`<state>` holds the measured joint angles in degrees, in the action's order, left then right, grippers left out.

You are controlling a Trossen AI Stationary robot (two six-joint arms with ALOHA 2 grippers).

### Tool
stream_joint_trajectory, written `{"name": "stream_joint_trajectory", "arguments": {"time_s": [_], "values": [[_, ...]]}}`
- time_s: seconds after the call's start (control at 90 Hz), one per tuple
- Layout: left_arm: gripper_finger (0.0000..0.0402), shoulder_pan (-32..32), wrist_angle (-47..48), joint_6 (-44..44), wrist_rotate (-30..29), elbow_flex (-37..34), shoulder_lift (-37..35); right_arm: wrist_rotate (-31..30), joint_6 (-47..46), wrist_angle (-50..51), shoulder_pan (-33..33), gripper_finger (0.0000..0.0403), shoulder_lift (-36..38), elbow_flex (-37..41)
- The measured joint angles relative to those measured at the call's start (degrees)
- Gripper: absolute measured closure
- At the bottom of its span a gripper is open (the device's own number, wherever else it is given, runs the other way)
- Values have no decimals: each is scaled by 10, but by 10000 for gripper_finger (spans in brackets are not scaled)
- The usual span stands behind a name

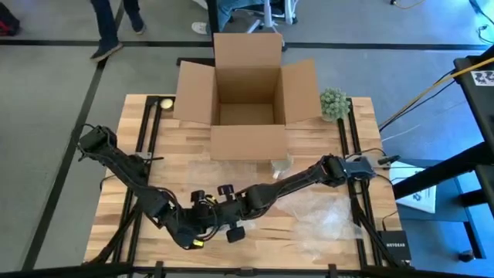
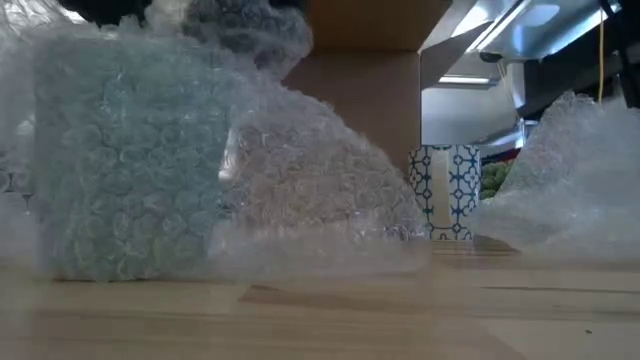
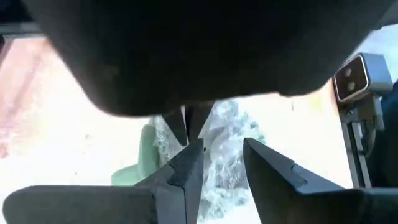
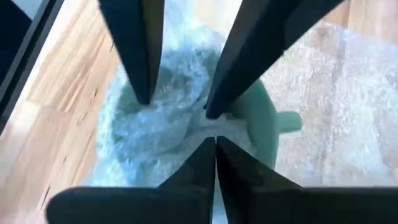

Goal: Wrap mug
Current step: Wrap the green mug with bubble wrap

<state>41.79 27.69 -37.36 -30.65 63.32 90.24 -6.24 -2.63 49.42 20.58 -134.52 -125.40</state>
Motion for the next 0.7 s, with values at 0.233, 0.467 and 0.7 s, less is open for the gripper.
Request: {"name": "stream_joint_trajectory", "arguments": {"time_s": [0.233, 0.467, 0.7], "values": [[304, 13, 11, -8, 1, -3, 4, -2, -4, 35, 8, 402, 2, -37], [304, 32, 14, -11, -26, -2, -31, -6, -7, 8, 29, 402, 2, -69], [304, 60, 62, -43, -50, -2, -107, -13, -95, -25, 29, 402, -27, -56]]}}
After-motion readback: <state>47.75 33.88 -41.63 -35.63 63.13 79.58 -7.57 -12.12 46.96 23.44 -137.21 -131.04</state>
